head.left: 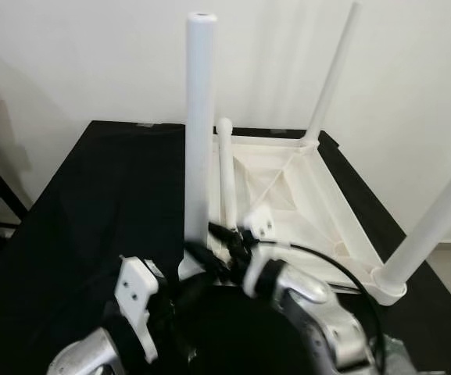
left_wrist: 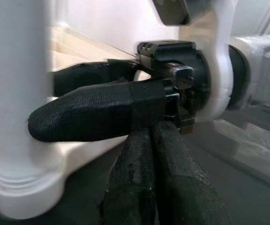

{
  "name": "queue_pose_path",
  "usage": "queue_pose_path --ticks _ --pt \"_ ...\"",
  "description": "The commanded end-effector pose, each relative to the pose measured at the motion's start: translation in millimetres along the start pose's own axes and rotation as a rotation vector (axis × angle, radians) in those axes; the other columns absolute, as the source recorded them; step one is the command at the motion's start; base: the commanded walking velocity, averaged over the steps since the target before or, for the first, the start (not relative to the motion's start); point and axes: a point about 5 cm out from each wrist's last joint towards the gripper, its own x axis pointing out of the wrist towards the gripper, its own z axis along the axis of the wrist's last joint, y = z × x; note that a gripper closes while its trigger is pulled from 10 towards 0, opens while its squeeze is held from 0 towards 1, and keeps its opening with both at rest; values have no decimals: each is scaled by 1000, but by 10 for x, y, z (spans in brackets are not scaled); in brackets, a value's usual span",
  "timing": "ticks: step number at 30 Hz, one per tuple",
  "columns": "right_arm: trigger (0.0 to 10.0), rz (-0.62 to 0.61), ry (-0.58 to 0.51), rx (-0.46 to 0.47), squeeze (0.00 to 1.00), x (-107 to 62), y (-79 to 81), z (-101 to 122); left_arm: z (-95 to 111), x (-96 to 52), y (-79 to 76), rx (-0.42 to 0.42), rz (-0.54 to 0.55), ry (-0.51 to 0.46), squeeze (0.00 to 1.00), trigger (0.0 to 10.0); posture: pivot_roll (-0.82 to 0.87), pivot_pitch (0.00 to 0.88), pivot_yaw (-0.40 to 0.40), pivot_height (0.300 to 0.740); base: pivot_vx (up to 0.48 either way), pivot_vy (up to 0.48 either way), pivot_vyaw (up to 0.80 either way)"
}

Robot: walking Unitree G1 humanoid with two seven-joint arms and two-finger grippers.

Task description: Building children table

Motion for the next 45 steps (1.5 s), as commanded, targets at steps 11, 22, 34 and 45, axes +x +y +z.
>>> queue_pose_path --ticks 11,22,34,45 --pt "10000 446 61 -298 0 -230 -481 611 76 41 32 25 11 -40 0 10000 75 44 -116 740 0 0 0" --pt "10000 516 47 -323 0 45 -816 1044 54 33 25 31 19 -35 0 10000 113 41 -135 740 0 0 0" --pt "1020 595 68 -255 0 145 -891 914 -18 -140 -8 121 126 36 0 10000 132 50 -127 740 0 0 0" --pt "0 487 4 -244 0 -3 -1026 856 4 -123 3 111 121 5 0 10000 105 65 -105 740 0 0 0"
